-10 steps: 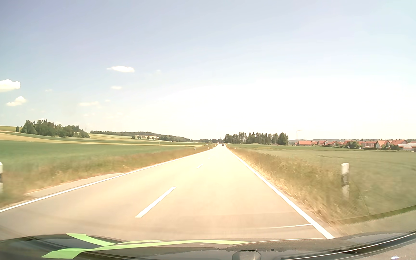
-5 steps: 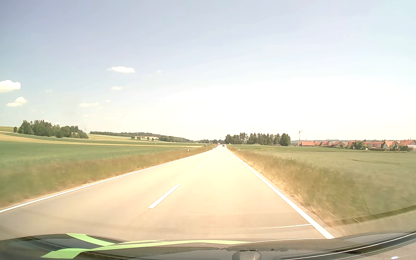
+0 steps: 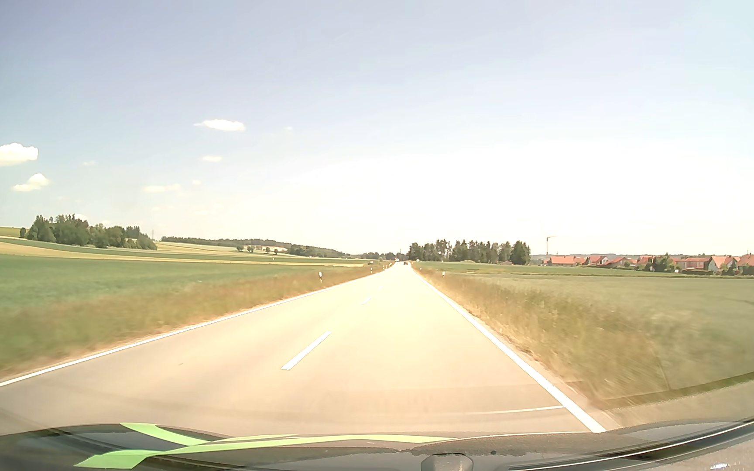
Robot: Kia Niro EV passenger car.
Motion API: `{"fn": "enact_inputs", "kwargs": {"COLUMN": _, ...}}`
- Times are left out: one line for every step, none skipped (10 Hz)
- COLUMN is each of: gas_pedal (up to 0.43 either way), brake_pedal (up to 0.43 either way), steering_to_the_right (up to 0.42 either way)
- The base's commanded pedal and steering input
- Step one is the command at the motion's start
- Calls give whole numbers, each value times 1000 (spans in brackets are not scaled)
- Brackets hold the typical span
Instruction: Follow the waypoints while adhering to traffic rules and regulations
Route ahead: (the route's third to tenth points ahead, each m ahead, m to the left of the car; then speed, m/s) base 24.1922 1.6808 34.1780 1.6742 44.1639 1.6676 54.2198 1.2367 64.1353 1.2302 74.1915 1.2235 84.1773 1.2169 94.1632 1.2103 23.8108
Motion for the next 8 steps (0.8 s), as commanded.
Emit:
{"fn": "enact_inputs", "kwargs": {"gas_pedal": 260, "brake_pedal": 0, "steering_to_the_right": -1}}
{"fn": "enact_inputs", "kwargs": {"gas_pedal": 240, "brake_pedal": 0, "steering_to_the_right": -1}}
{"fn": "enact_inputs", "kwargs": {"gas_pedal": 220, "brake_pedal": 0, "steering_to_the_right": -1}}
{"fn": "enact_inputs", "kwargs": {"gas_pedal": 220, "brake_pedal": 0, "steering_to_the_right": -1}}
{"fn": "enact_inputs", "kwargs": {"gas_pedal": 220, "brake_pedal": 0, "steering_to_the_right": -1}}
{"fn": "enact_inputs", "kwargs": {"gas_pedal": 209, "brake_pedal": 0, "steering_to_the_right": -1}}
{"fn": "enact_inputs", "kwargs": {"gas_pedal": 197, "brake_pedal": 0, "steering_to_the_right": -1}}
{"fn": "enact_inputs", "kwargs": {"gas_pedal": 197, "brake_pedal": 0, "steering_to_the_right": -1}}
